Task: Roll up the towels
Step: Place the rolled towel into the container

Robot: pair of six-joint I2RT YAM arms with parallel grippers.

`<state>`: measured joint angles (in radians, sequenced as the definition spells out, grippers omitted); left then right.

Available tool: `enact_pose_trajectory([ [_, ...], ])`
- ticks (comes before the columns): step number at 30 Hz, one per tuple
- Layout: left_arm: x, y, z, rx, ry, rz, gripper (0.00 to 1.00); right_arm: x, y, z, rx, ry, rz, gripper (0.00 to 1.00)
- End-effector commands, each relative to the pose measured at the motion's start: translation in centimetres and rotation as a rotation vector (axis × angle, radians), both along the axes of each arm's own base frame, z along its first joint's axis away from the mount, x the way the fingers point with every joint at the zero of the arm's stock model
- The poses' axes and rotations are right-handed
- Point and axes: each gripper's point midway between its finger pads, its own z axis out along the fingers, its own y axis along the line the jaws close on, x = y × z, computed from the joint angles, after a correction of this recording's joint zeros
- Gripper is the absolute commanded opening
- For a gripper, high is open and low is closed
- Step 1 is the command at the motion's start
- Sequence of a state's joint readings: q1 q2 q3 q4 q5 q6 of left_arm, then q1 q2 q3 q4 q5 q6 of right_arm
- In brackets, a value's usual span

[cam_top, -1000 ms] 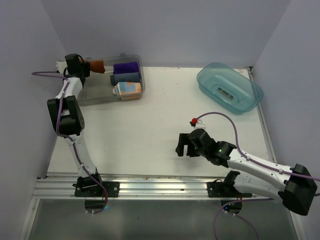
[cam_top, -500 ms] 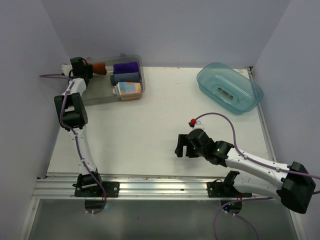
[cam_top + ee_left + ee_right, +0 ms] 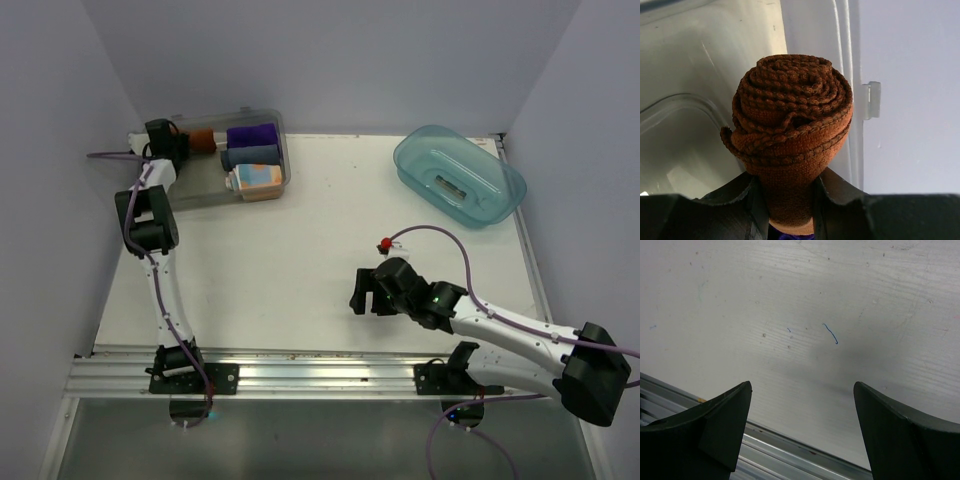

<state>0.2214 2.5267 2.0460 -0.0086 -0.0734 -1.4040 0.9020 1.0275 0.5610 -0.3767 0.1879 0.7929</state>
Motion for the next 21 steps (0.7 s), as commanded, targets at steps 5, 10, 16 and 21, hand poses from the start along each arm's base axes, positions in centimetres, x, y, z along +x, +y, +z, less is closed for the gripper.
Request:
enact_pose_trajectory([
  [5, 2.1, 0.8, 3.3, 0.032, -0.123, 0.011, 0.35, 0.7, 0.9, 1.4, 0.048, -0.023, -0.016, 0.86],
  [10, 2.9, 1.1, 3.3, 0.041, -0.140, 0.005, 0.36, 0.7, 0.9, 1.3, 0.049, -0.020, -0.019, 0.86],
  [16, 3.2, 1.0, 2.8, 0.041, -0.131, -0.002, 0.45, 0.8, 1.1, 1.4, 0.046, -0.023, -0.011, 0.86],
  [21, 2.9, 0.7, 2.4, 0.032, -0.121, -0.018, 0.59, 0.8, 1.2, 1.5, 0.054, -0.025, -0.009, 0.86],
])
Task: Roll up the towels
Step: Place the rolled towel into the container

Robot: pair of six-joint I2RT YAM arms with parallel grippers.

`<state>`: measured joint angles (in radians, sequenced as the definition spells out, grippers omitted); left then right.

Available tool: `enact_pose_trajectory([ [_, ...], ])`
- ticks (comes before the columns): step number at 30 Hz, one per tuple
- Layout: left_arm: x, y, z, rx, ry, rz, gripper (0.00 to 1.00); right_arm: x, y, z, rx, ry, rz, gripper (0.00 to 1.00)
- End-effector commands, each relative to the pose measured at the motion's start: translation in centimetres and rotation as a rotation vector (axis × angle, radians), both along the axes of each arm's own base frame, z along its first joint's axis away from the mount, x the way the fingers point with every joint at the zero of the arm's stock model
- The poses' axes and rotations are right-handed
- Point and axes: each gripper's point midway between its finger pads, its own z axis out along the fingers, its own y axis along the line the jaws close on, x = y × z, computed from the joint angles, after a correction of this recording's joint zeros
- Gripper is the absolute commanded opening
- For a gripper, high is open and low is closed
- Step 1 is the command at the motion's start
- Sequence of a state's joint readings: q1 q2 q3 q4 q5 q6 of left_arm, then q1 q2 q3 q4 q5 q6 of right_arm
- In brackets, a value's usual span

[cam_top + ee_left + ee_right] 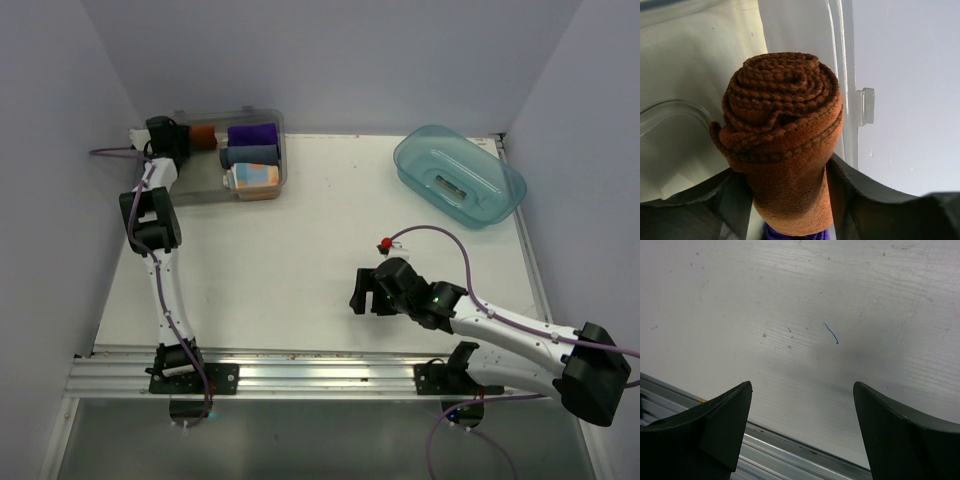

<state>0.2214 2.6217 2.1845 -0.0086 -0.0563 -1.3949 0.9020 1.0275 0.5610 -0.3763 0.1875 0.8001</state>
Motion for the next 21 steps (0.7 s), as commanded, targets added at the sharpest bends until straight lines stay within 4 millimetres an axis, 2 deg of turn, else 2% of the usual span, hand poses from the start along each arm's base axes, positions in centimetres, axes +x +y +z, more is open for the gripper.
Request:
enact_pose_trajectory([
  [1, 0.9, 0.4, 2.4, 0.020, -0.076, -0.002, 0.60, 0.8, 1.2, 1.6, 0.052, -0.028, -0.005, 0.85],
  [6, 0.5, 0.1, 2.2, 0.005, -0.069, -0.013, 0.64, 0.7, 1.1, 1.6, 0.054, -0.026, -0.007, 0.85],
  [13, 0.0, -0.5, 2.5, -0.012, -0.059, -0.028, 0.81, 0.9, 1.3, 2.2, 0.068, -0.039, -0.002, 0.85],
  [17, -0.5, -0.8, 2.1, -0.016, -0.036, -0.042, 0.87, 0.8, 1.2, 2.2, 0.075, -0.039, -0.005, 0.85],
  [21, -1.0, -0.8, 2.9, -0.007, -0.031, -0.045, 0.93, 0.7, 1.2, 2.5, 0.084, -0.044, -0.006, 0.85],
])
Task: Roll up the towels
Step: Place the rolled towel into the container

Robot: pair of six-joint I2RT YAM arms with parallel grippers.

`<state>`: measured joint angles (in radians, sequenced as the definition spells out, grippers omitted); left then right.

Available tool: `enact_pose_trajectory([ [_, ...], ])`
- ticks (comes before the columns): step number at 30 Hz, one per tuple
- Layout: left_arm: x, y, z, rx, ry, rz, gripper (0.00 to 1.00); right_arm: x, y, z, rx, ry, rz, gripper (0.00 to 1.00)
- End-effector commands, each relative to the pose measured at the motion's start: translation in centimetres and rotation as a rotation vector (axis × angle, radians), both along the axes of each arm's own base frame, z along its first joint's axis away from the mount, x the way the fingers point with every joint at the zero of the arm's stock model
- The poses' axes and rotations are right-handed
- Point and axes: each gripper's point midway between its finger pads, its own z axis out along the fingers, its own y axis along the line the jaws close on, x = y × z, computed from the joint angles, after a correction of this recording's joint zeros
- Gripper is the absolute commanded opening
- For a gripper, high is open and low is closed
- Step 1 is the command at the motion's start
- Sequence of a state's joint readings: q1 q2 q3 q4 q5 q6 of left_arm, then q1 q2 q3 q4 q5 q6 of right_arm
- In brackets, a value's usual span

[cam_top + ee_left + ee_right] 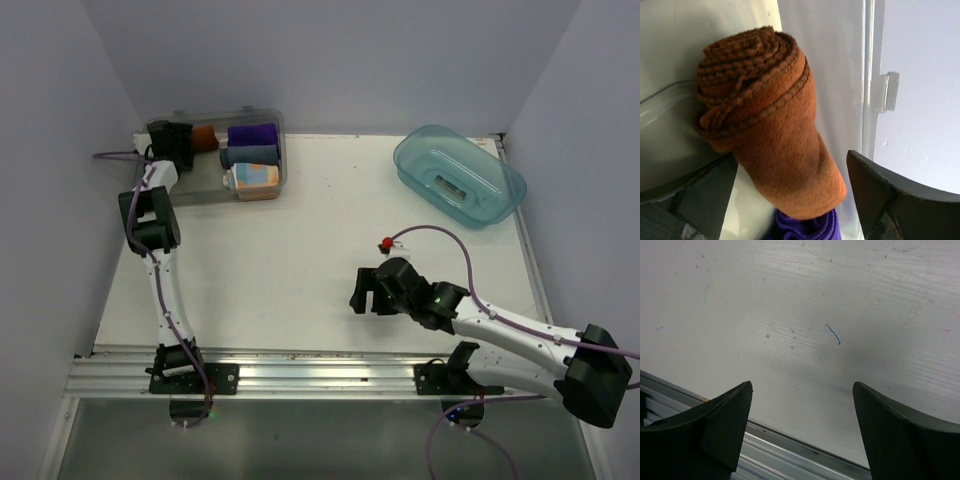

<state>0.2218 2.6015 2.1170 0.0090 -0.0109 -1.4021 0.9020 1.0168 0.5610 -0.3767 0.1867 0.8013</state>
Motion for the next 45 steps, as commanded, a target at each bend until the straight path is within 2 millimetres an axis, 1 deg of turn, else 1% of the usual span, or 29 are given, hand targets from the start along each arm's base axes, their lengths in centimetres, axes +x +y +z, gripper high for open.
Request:
enact_pose_trajectory([
  [1, -0.3, 0.1, 4.2, 0.026, -0.052, -0.010, 0.95, 0.6, 1.1, 2.2, 0.075, -0.037, -0.006, 0.85],
  [6, -1.1, -0.5, 5.5, 0.033, -0.051, -0.041, 0.99, 0.5, 0.9, 2.5, 0.089, -0.043, -0.009, 0.84],
  [7, -1.6, -0.7, 4.9, 0.047, -0.014, -0.055, 1.00, 0.4, 0.8, 2.5, 0.091, -0.042, -0.011, 0.85],
  [9, -1.8, -0.4, 6.3, 0.079, -0.007, -0.053, 1.00, 0.3, 0.7, 2.6, 0.099, -0.045, -0.014, 0.85],
  [11, -2.3, -0.5, 6.5, 0.107, 0.009, -0.067, 1.00, 0.1, 0.5, 2.7, 0.099, -0.047, -0.012, 0.86],
  [12, -2.5, -0.5, 7.8, 0.119, -0.007, -0.071, 1.00, 0.1, 0.5, 2.8, 0.102, -0.049, -0.012, 0.86],
  [14, -3.2, -0.1, 7.9, 0.149, 0.009, -0.053, 0.99, 0.0, 0.4, 3.2, 0.107, -0.053, -0.006, 0.89],
  [15, -3.4, -0.1, 9.2, 0.160, -0.006, -0.051, 1.00, -0.1, 0.5, 3.4, 0.111, -0.054, 0.001, 0.91],
  [17, -4.1, -0.3, 9.2, 0.181, 0.009, -0.064, 1.00, -0.1, 0.5, 3.9, 0.109, -0.065, 0.013, 0.93],
  [18, -4.5, -0.3, 10.5, 0.190, -0.004, -0.065, 1.00, 0.0, 0.4, 4.0, 0.101, -0.072, 0.015, 0.94],
  [20, -5.5, -0.4, 10.2, 0.212, 0.019, -0.073, 1.00, 0.3, 0.1, 4.5, 0.076, -0.088, 0.015, 0.95],
  [21, -6.1, -0.6, 11.8, 0.227, 0.004, -0.076, 0.99, 0.6, -0.3, 4.6, 0.051, -0.106, 0.011, 0.96],
  [22, -6.6, -0.7, 12.3, 0.250, 0.005, -0.086, 1.00, 0.8, -0.6, 5.1, 0.035, -0.115, 0.007, 0.96],
  [23, -7.5, -1.2, 11.6, 0.257, 0.030, -0.093, 1.00, 1.0, -0.9, 5.4, 0.017, -0.128, 0.001, 0.96],
  [24, -8.3, -1.6, 13.9, 0.278, 0.000, -0.093, 1.00, 1.7, -1.2, 6.4, -0.003, -0.166, -0.017, 0.97],
  [25, -8.9, -1.9, 14.6, 0.309, 0.000, -0.106, 1.00, 1.7, -1.9, 6.5, -0.039, -0.169, -0.023, 0.98],
  [26, -9.8, -2.8, 13.9, 0.322, 0.026, -0.117, 1.00, 2.0, -2.4, 7.0, -0.059, -0.185, -0.035, 0.98],
  [27, -11.0, -3.5, 16.4, 0.346, 0.001, -0.121, 1.00, 2.4, -2.7, 8.0, -0.075, -0.211, -0.044, 0.99],
  [28, -11.8, -4.1, 17.0, 0.371, 0.004, -0.133, 1.00, 2.8, -4.0, 8.3, -0.126, -0.233, -0.084, 0.99],
  [29, -12.9, -5.6, 16.4, 0.388, 0.023, -0.164, 0.99, 3.2, -4.8, 8.9, -0.152, -0.254, -0.111, 0.98],
  [30, -14.2, -6.7, 19.2, 0.413, -0.025, -0.181, 0.99, 3.4, -5.5, 9.4, -0.172, -0.271, -0.132, 0.98],
  [31, -15.2, -7.6, 19.8, 0.445, -0.030, -0.213, 1.00, 3.5, -6.2, 10.2, -0.193, -0.285, -0.153, 0.99],
  [32, -16.4, -9.7, 19.0, 0.460, -0.017, -0.265, 1.00, 4.0, -7.2, 10.9, -0.225, -0.319, -0.200, 0.98],
  [33, -18.0, -11.1, 21.5, 0.491, -0.067, -0.295, 1.00, 4.1, -7.6, 11.9, -0.221, -0.340, -0.219, 0.99],
  [34, -19.3, -12.1, 20.8, 0.527, -0.043, -0.332, 1.00, 4.2, -8.2, 12.2, -0.238, -0.350, -0.236, 0.98],
  [35, -20.5, -14.7, 20.9, 0.545, -0.052, -0.389, 1.00, 4.4, -8.7, 12.8, -0.250, -0.371, -0.258, 0.99],
  [36, -22.2, -16.0, 22.9, 0.573, -0.097, -0.415, 1.00, 4.5, -9.0, 13.2, -0.255, -0.383, -0.266, 0.98],
  [41, -29.8, -21.1, 23.3, 0.692, -0.116, -0.561, 1.00, 4.6, -10.3, 14.8, -0.261, -0.434, -0.314, 0.99],
  [45, -34.4, -23.4, 22.4, 0.808, -0.109, -0.658, 1.00, 4.8, -10.6, 15.0, -0.258, -0.451, -0.330, 0.99],
])
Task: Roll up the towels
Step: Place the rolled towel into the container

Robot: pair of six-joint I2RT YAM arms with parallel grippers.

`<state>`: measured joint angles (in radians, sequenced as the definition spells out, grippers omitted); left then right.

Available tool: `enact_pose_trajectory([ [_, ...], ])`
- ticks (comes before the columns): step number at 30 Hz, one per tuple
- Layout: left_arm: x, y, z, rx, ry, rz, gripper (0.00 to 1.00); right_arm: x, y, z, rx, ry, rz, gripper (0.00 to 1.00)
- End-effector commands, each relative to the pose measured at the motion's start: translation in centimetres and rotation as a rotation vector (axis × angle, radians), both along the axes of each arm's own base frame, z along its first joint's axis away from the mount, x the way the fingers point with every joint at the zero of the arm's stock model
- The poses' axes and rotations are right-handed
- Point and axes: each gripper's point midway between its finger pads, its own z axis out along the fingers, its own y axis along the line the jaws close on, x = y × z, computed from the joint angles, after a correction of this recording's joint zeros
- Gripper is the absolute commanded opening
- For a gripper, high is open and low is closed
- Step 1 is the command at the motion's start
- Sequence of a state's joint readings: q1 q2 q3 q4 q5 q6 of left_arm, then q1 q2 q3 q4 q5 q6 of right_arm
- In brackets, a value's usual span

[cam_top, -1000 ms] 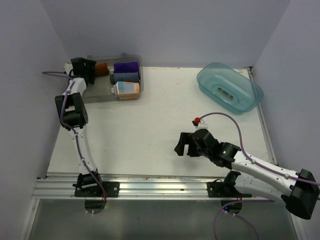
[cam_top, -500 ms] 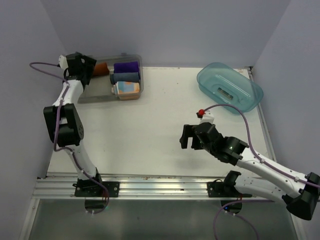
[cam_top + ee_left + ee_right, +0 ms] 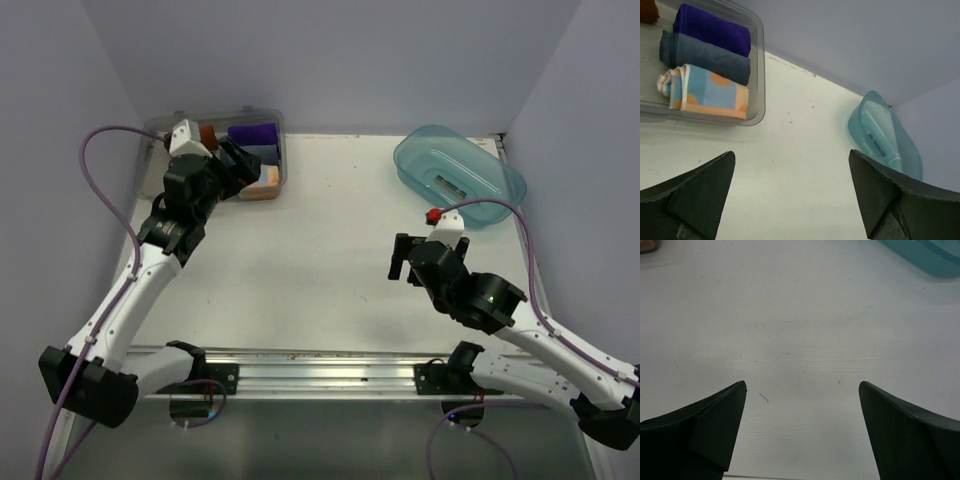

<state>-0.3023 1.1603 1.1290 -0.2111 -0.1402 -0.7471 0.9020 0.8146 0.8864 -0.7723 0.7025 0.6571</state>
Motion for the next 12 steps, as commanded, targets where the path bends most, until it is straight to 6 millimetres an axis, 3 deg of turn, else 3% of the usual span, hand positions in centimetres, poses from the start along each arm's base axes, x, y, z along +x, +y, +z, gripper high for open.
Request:
enact_pose_trajectory([
  [1, -3.4, 0.3, -3.5, 0.225, 0.070, -0.033, 1.00, 0.5, -1.4, 1.5, -0.022, -0.056, -0.059, 0.98],
  [3, -5.7, -0.7, -4.9, 0.267, 0.090, -0.098, 1.00, 0.5, -1.4, 1.2, -0.032, -0.051, -0.061, 0.98],
  [5, -7.8, -0.9, -8.1, 0.320, 0.163, -0.140, 0.99, 0.5, -1.7, 0.7, -0.044, -0.044, -0.072, 0.99],
  [6, -8.7, -0.9, -8.4, 0.325, 0.165, -0.152, 0.99, 0.4, -1.7, 0.5, -0.046, -0.041, -0.075, 0.99],
  [8, -10.2, -0.6, -11.1, 0.354, 0.225, -0.161, 1.00, 0.4, -2.0, -0.2, -0.051, -0.030, -0.094, 0.99],
  [10, -11.1, 0.1, -12.3, 0.368, 0.255, -0.154, 1.00, 0.2, -2.0, -0.6, -0.041, -0.022, -0.107, 0.99],
  [12, -11.2, 0.5, -12.2, 0.379, 0.258, -0.134, 1.00, 0.2, -2.0, -0.6, -0.025, -0.023, -0.115, 0.99],
])
